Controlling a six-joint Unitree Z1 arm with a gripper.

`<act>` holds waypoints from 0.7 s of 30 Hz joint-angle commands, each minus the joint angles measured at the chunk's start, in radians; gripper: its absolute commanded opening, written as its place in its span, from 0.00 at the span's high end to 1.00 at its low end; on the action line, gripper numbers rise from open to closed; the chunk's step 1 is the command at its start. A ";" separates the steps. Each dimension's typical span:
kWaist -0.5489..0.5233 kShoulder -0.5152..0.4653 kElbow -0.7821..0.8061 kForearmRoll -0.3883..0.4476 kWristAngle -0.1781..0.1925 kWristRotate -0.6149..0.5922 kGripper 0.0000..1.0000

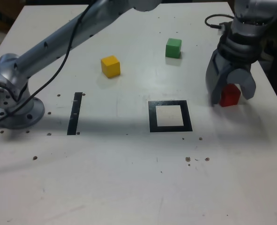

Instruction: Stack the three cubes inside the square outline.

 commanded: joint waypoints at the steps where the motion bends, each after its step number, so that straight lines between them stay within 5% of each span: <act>1: 0.000 0.010 0.003 0.002 -0.005 -0.003 0.40; 13: -0.001 -0.014 0.015 0.006 -0.026 -0.004 0.62; 21: -0.010 -0.097 0.094 -0.033 0.021 -0.006 0.75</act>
